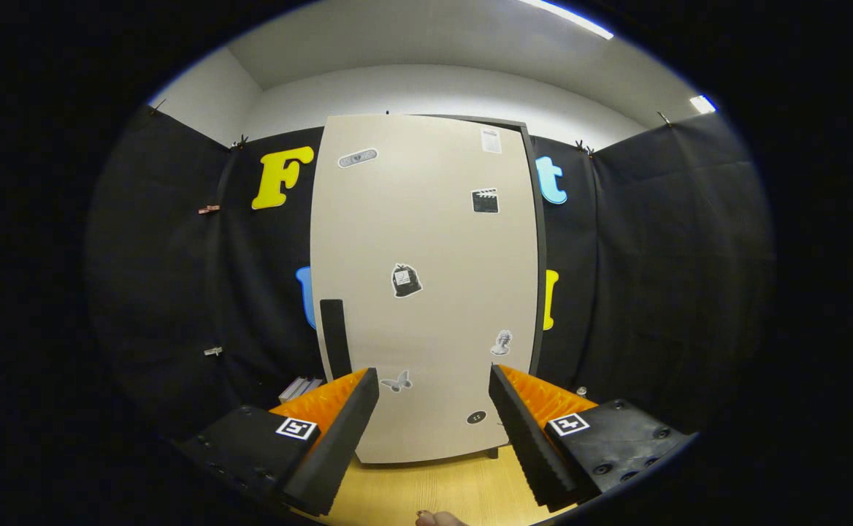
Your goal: Open the shoe cabinet door, grab the shoes and put them into the shoe cabinet, then close the shoe cabinet door.
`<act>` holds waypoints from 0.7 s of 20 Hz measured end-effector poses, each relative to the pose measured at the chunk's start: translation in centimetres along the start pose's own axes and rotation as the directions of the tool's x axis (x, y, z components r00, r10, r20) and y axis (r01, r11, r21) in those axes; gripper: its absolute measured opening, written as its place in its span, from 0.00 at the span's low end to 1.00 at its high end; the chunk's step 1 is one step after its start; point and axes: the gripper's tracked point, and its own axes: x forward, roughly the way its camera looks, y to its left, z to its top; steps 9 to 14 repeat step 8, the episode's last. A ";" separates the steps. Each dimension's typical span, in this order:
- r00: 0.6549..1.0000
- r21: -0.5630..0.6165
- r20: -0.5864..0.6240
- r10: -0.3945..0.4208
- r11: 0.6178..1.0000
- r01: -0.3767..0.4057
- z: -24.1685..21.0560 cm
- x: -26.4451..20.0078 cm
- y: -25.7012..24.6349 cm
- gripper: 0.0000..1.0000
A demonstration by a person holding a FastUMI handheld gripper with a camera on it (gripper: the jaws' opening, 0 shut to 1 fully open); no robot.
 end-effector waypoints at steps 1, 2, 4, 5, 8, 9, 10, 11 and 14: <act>1.000 0.000 -0.001 -0.004 1.000 0.004 0.0 0.1 -0.1 0.99; 1.000 0.002 -0.001 -0.005 1.000 0.005 0.0 0.0 0.0 0.99; 1.000 0.003 0.003 -0.005 1.000 0.005 0.2 0.1 0.0 0.99; 1.000 0.002 0.005 -0.005 1.000 0.005 0.3 0.1 0.1 0.99; 1.000 -0.003 0.004 -0.004 1.000 0.004 -0.4 0.3 0.6 0.99; 1.000 -0.003 0.004 -0.004 1.000 0.004 -0.4 0.3 0.6 0.99; 1.000 -0.003 0.004 -0.004 1.000 0.004 -0.4 0.3 0.6 0.99; 1.000 -0.003 0.004 -0.004 1.000 0.004 -0.4 0.3 0.6 0.99; 1.000 -0.003 0.004 -0.004 1.000 0.004 -0.4 0.3 0.6 0.99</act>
